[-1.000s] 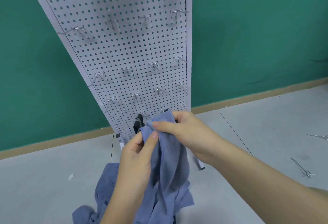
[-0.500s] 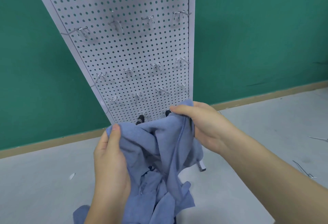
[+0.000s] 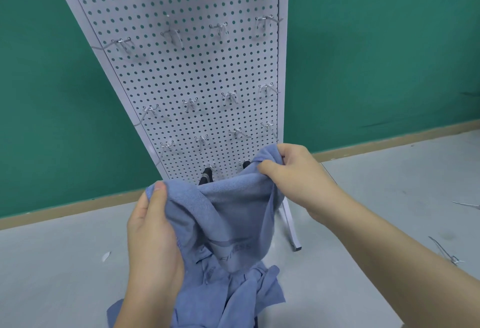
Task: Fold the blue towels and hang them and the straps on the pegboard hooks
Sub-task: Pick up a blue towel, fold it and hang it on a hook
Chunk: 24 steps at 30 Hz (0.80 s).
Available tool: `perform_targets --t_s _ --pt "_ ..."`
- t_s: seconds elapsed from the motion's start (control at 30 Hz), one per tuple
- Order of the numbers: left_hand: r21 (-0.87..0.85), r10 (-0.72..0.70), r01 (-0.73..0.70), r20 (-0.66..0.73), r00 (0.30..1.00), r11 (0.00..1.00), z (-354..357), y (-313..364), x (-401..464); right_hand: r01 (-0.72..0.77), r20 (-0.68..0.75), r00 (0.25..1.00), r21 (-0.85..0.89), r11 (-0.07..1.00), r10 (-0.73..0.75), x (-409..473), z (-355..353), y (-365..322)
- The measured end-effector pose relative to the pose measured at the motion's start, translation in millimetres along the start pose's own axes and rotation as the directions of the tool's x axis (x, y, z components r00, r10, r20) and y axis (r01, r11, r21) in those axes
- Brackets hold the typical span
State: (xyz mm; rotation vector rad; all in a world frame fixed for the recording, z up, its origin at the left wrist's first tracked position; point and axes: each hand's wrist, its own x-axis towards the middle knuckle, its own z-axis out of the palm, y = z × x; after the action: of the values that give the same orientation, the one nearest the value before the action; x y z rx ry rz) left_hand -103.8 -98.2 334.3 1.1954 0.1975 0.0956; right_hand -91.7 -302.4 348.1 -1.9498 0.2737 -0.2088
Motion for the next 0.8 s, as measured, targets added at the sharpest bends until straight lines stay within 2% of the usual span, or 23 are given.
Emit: perform_targets --t_s 0.3,0.47,0.67,0.8 --pt "-0.003 0.013 -0.013 -0.005 1.000 1.000 -1 3 1 0.152 -0.035 0.985 -0.314 0.937 -0.172 -6 5 0" --pt "0.004 0.004 -0.004 -0.003 1.000 1.000 -1 4 2 0.198 0.040 0.977 -0.541 0.817 -0.211 -11 4 2" --pt "0.016 0.008 -0.007 -0.008 1.000 1.000 -2 4 4 0.218 0.021 0.969 -0.534 0.817 -0.245 -11 5 1" --pt "0.019 -0.014 0.014 -0.014 1.000 1.000 -2 3 5 0.343 -0.082 0.902 -0.458 0.820 -0.423 -13 5 -3"
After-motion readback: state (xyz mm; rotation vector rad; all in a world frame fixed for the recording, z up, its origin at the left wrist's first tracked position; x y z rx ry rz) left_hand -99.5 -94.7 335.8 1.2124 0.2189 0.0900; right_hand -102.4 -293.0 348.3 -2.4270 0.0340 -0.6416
